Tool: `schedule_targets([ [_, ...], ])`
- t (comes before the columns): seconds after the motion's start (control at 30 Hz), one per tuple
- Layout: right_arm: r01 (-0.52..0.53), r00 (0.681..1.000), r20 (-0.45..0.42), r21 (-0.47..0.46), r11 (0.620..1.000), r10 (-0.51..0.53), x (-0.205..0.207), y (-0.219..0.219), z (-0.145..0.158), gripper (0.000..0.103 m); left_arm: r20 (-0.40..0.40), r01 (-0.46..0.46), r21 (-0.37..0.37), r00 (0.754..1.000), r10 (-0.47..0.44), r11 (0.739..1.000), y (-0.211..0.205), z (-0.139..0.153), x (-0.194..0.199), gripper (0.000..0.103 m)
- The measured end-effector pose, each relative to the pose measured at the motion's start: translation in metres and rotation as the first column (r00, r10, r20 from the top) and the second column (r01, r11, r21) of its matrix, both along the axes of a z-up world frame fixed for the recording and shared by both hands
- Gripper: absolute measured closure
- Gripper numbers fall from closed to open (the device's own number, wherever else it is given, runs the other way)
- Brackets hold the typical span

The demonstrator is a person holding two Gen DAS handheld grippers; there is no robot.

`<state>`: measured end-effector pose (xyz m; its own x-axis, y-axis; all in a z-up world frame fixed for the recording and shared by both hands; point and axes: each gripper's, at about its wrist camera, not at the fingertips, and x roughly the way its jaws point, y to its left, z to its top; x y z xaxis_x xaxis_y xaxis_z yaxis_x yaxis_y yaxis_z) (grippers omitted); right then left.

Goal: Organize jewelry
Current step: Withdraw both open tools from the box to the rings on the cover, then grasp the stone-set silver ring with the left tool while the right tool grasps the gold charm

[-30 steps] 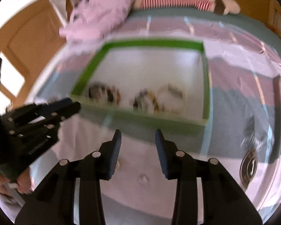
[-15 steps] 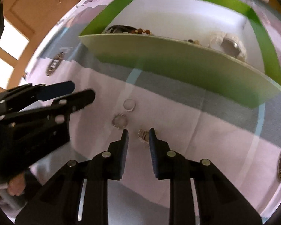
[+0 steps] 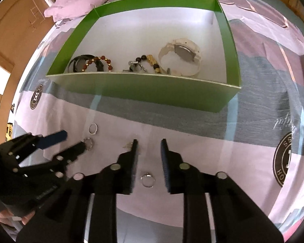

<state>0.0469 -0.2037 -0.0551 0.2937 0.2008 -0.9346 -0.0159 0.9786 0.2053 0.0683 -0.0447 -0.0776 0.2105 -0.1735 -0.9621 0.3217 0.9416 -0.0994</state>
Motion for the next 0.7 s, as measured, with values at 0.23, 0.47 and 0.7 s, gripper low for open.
schedule_targets([
  [0.23, -0.021, 0.999, -0.027, -0.006, 1.0, 0.021, 0.003, 0.01, -0.007, 0.074, -0.018, -0.003, 0.017, 1.0, 0.004, 1.0, -0.007, -0.011, 0.004, 0.079],
  [0.47, -0.046, 0.998, -0.047, -0.011, 0.999, 0.045, 0.004, 0.019, -0.013, 0.074, -0.028, -0.018, 0.009, 0.999, 0.018, 1.0, -0.002, -0.011, 0.008, 0.08],
  [0.7, -0.078, 0.995, -0.073, -0.063, 0.995, 0.073, 0.008, 0.033, -0.027, 0.074, -0.028, -0.009, 0.015, 1.0, 0.01, 1.0, -0.007, -0.013, 0.008, 0.08],
])
